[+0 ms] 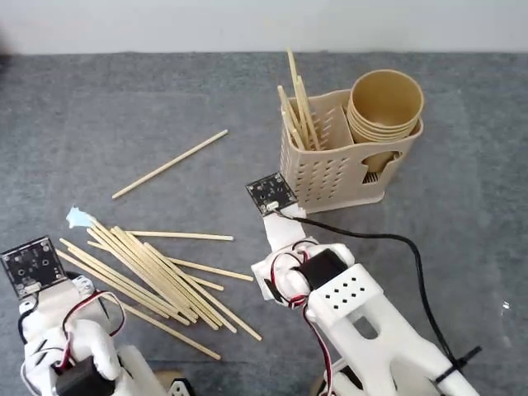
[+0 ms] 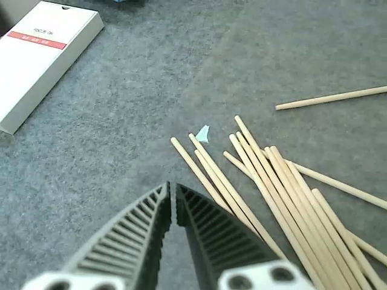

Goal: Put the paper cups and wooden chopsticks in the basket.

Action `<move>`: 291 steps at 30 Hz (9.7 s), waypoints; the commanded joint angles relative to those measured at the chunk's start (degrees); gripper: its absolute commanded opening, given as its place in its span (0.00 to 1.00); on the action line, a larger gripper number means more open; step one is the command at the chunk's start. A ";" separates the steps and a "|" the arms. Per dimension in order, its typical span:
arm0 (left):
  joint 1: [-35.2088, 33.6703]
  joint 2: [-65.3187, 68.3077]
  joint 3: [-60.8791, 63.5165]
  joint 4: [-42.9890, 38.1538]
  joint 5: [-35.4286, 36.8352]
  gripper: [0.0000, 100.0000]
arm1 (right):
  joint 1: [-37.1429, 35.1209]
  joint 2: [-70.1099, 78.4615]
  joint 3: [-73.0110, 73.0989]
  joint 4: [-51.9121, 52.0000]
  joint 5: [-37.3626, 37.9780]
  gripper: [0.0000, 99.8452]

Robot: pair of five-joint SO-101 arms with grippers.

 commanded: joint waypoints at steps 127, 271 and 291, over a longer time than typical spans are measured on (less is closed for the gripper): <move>54.15 114.73 -155.12 16.44 39.82 0.01 | 4.18 -1.89 8.09 -6.73 3.96 0.18; -20.40 70.59 -2.68 -24.09 -9.49 0.22 | 4.44 -1.80 8.35 -6.73 4.04 0.18; -20.31 70.86 1.27 -29.36 -9.32 0.03 | 4.26 -1.89 8.35 -6.37 4.04 0.18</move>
